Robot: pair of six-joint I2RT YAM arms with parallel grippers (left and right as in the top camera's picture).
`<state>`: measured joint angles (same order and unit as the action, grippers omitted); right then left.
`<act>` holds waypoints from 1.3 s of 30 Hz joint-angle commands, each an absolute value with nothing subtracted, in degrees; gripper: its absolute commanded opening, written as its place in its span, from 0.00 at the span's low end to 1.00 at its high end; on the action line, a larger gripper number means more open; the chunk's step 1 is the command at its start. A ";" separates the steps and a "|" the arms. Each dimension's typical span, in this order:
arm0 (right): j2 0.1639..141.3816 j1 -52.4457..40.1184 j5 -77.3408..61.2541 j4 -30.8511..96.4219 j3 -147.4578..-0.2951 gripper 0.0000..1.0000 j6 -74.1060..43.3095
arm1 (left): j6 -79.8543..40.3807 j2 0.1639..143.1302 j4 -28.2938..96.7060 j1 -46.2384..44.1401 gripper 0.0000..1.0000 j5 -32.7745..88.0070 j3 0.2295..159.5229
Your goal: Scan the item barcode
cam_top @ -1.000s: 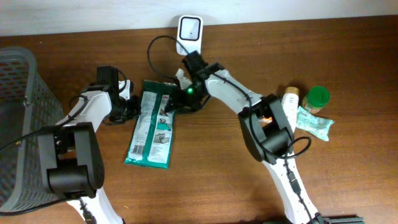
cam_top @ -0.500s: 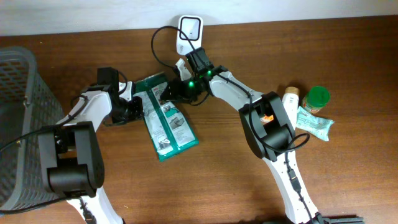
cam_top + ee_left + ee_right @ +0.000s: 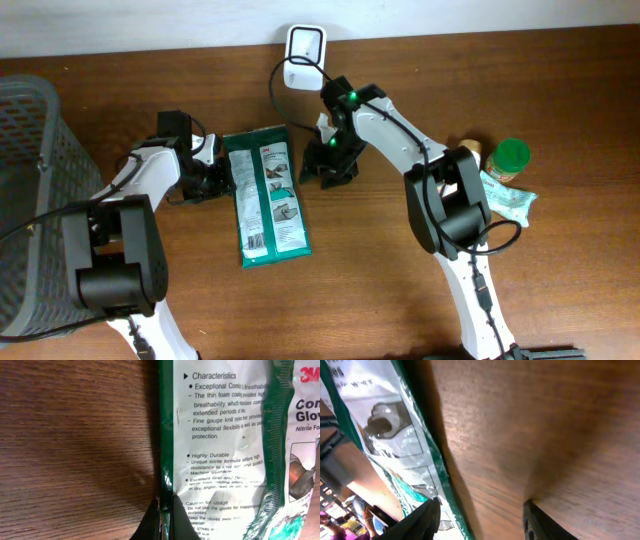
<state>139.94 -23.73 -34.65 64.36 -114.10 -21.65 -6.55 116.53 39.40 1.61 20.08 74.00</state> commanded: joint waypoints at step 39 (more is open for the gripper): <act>107.04 -9.43 -49.43 50.54 -96.60 0.04 -6.20 | 2.98 102.87 45.76 3.62 0.00 -0.89 80.53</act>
<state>109.73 -11.68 -48.34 49.28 -96.53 -8.16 -0.25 104.81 45.98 3.44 1.93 79.96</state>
